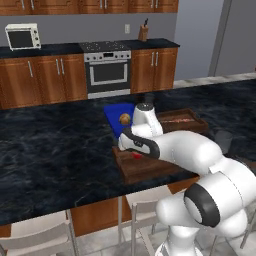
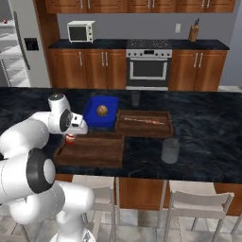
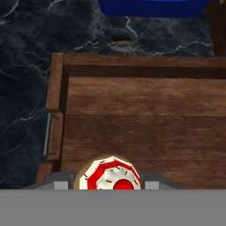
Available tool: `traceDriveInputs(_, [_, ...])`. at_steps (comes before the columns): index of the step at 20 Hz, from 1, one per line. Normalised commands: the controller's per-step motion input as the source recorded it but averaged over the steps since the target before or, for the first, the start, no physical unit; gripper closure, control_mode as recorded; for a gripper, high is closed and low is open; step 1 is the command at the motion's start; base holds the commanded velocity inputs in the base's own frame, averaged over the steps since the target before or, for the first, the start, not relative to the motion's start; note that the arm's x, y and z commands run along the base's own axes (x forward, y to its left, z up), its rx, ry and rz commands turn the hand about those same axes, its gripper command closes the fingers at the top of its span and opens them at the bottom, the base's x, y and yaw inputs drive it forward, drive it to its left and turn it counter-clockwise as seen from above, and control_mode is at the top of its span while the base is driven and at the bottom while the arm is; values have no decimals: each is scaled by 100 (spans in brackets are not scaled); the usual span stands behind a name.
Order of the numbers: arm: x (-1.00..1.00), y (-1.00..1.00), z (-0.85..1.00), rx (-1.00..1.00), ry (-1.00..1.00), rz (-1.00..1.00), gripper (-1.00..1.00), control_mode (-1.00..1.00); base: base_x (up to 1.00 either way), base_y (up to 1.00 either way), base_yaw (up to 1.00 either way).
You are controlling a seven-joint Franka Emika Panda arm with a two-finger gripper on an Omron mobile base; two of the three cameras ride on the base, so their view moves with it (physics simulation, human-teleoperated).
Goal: Take the cupcakes from the fridge and place them on the empty tray on the dining counter.
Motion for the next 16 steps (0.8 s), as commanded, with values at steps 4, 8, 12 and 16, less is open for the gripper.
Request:
traceDriveInputs(4, [23,2,-37,0,0,-7,100,-100,0,0,0])
traceDriveInputs(8, [29,6,-31,0,0,-6,100,-100,0,0,0])
traceDriveInputs(12, [32,5,-23,0,0,-6,100,-100,0,0,0])
traceDriveInputs(16, [27,8,-20,0,0,-6,100,-100,0,0,0])
